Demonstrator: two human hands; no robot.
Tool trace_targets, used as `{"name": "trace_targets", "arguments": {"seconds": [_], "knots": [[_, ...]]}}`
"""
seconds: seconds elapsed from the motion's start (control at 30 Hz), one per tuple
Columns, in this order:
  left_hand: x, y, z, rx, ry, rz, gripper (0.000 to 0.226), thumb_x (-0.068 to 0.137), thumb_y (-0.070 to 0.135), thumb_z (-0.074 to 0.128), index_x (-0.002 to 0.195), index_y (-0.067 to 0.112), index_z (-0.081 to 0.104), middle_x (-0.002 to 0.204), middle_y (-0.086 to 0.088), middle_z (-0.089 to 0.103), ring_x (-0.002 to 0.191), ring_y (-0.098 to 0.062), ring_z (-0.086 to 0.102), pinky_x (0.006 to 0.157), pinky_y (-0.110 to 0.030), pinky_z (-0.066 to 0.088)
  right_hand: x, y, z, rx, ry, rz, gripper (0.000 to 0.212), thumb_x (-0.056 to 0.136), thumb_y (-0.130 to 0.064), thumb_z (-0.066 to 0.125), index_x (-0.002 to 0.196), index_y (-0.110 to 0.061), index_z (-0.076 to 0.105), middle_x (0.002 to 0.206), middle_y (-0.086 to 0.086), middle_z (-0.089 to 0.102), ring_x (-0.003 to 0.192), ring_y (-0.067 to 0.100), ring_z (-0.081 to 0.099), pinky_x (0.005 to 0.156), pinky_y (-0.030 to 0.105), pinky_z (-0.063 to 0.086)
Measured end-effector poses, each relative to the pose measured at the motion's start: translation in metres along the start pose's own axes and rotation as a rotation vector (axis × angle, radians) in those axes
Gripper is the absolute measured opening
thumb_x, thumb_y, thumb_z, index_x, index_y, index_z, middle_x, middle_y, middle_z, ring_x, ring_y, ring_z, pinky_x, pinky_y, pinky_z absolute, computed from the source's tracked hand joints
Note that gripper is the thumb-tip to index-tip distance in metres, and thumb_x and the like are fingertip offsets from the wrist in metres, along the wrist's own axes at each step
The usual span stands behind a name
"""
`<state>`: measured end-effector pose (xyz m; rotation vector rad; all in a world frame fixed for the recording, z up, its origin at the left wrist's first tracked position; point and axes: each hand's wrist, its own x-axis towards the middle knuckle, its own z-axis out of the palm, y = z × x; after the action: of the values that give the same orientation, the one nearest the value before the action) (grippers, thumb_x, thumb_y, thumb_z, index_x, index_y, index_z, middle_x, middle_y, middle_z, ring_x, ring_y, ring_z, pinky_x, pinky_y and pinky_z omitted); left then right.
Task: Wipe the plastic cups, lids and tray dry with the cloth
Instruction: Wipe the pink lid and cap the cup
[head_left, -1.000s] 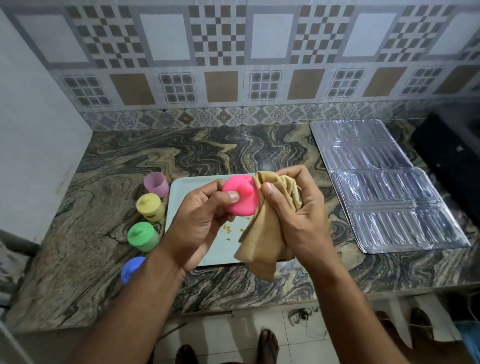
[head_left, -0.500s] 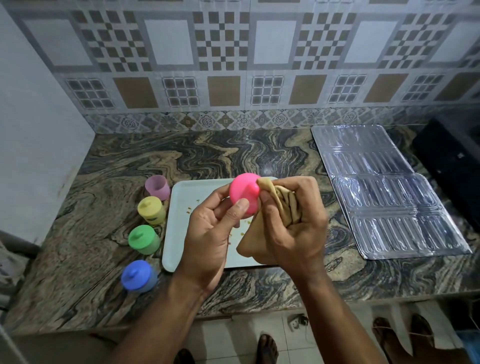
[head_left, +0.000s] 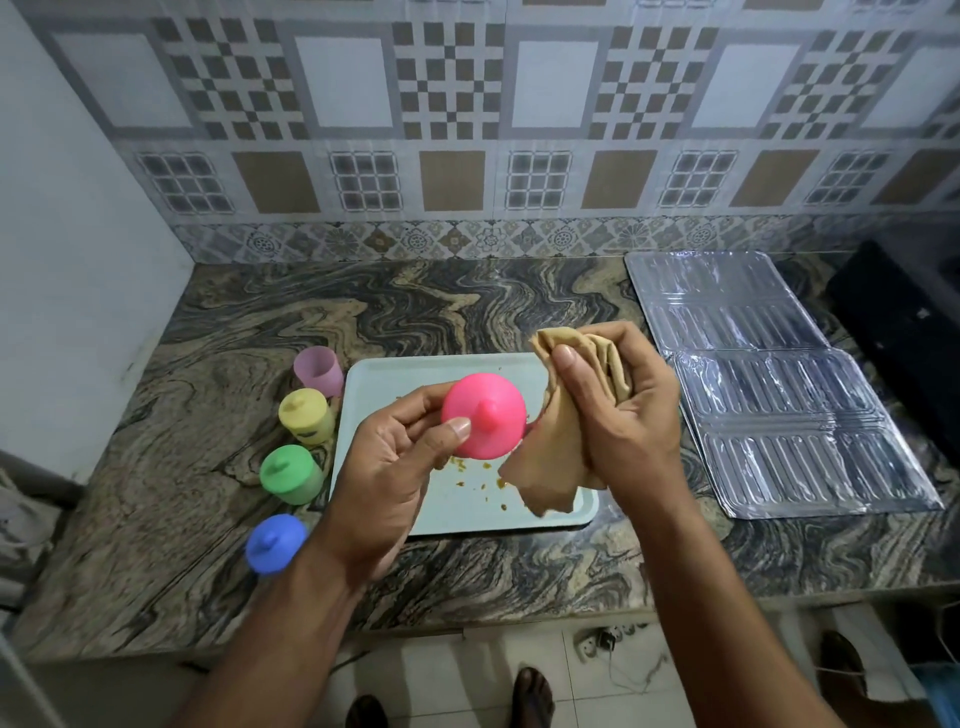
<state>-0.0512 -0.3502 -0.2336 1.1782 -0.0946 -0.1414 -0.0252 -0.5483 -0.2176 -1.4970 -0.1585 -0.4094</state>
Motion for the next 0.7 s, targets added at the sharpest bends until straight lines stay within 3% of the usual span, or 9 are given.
{"name": "trace_targets", "arguments": {"seconds": [0.17,0.27,0.33,0.47,0.57,0.63,0.7], "knots": [[0.002,0.006,0.004,-0.081,0.018,-0.051,0.03,0.09,0.009,0.062,0.117,0.004,0.073,0.105,-0.01,0.077,0.099,-0.016,0.069,0.09,-0.026,0.053,-0.014,-0.008,0.006,0.03,-0.207,0.059,0.015,0.092,-0.011,0.075,0.101,-0.013,0.063,0.087,-0.011,0.071,0.078,0.003,0.063,0.073,0.017,0.052],[0.004,0.007,0.009,-0.105,0.019,-0.063,0.029,0.091,0.017,0.069,0.118,0.011,0.077,0.114,-0.013,0.074,0.108,-0.025,0.06,0.1,-0.037,0.043,-0.02,-0.005,0.017,0.048,-0.042,0.039,0.017,0.091,-0.011,0.075,0.1,-0.007,0.061,0.082,-0.005,0.065,0.072,0.004,0.059,0.069,0.018,0.05],[0.003,0.004,0.018,-0.146,0.01,-0.073,0.036,0.089,0.019,0.075,0.124,0.013,0.075,0.123,-0.015,0.071,0.112,-0.029,0.059,0.102,-0.04,0.045,-0.026,-0.003,0.023,0.055,0.065,0.018,0.017,0.092,-0.01,0.074,0.1,-0.005,0.061,0.081,-0.006,0.066,0.072,0.005,0.06,0.069,0.019,0.052],[0.001,-0.001,0.029,-0.22,0.147,-0.096,0.03,0.088,0.018,0.075,0.118,0.017,0.076,0.116,-0.014,0.074,0.099,-0.023,0.066,0.087,-0.033,0.053,-0.032,-0.002,0.025,0.032,0.112,-0.022,0.012,0.094,-0.006,0.073,0.1,-0.012,0.065,0.088,-0.009,0.073,0.079,0.005,0.067,0.076,0.021,0.056],[0.003,0.001,0.029,-0.165,0.199,-0.058,0.024,0.087,0.018,0.074,0.112,0.017,0.076,0.105,-0.004,0.079,0.083,-0.006,0.067,0.074,-0.021,0.049,-0.028,-0.003,0.012,-0.098,0.062,-0.125,0.015,0.094,-0.006,0.073,0.106,-0.014,0.068,0.105,0.009,0.072,0.095,0.023,0.071,0.087,0.037,0.058],[0.004,0.003,0.028,-0.087,0.168,-0.04,0.025,0.088,0.019,0.077,0.113,0.015,0.077,0.105,-0.005,0.08,0.085,-0.006,0.067,0.076,-0.021,0.048,-0.024,-0.005,0.004,-0.213,-0.006,-0.224,0.024,0.092,-0.002,0.074,0.107,-0.019,0.069,0.107,0.009,0.067,0.102,0.031,0.068,0.091,0.042,0.056],[0.003,0.004,0.027,-0.037,0.117,-0.02,0.025,0.091,0.02,0.074,0.115,0.017,0.078,0.108,-0.009,0.079,0.093,-0.011,0.068,0.082,-0.023,0.049,-0.02,-0.008,0.002,-0.284,-0.069,-0.29,0.027,0.091,-0.001,0.075,0.108,-0.021,0.069,0.106,0.008,0.065,0.104,0.03,0.066,0.091,0.037,0.054]]}}
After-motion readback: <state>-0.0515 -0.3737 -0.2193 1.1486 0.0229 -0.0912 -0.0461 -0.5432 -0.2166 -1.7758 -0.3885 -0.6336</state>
